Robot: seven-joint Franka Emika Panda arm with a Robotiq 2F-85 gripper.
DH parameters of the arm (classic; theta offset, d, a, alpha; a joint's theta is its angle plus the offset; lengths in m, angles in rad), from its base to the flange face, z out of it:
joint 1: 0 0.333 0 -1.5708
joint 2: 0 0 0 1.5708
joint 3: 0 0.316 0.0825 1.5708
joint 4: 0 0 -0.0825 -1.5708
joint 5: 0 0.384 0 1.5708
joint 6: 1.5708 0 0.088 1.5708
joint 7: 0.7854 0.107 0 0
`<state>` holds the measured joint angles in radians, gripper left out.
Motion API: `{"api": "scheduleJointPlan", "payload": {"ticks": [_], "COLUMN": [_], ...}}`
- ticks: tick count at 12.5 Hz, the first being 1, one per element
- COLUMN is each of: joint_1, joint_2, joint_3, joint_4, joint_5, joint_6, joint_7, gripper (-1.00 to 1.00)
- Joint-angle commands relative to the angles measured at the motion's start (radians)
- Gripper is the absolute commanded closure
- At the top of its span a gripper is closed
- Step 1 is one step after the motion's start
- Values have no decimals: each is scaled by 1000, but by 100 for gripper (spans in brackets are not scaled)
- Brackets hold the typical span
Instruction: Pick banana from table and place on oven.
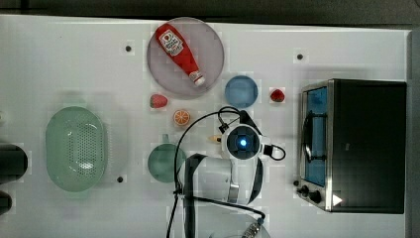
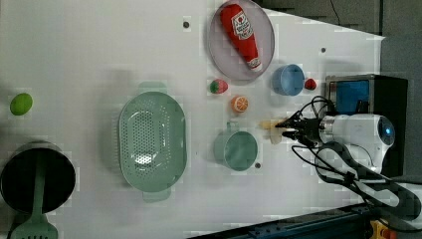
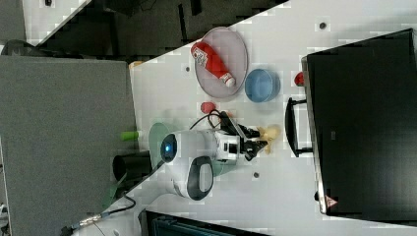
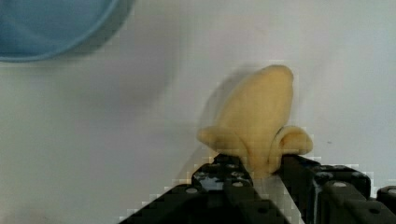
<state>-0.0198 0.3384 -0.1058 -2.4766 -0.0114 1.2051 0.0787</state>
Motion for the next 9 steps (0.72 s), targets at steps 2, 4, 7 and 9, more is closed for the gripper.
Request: {"api": "scheduleJointPlan", "payload": {"ticks": [2, 4, 7, 9], "joint_1": [-6, -6, -4, -6], "joint_2": [-90, -204, -369, -437], "joint_3": [14, 18, 22, 12], "joint_4": [28, 48, 138, 235], "joint_5": [2, 2, 2, 2], "joint_6": [-6, -71, -367, -588], "joint_7": [4, 4, 4, 2], "gripper": [49, 49, 49, 49]}}
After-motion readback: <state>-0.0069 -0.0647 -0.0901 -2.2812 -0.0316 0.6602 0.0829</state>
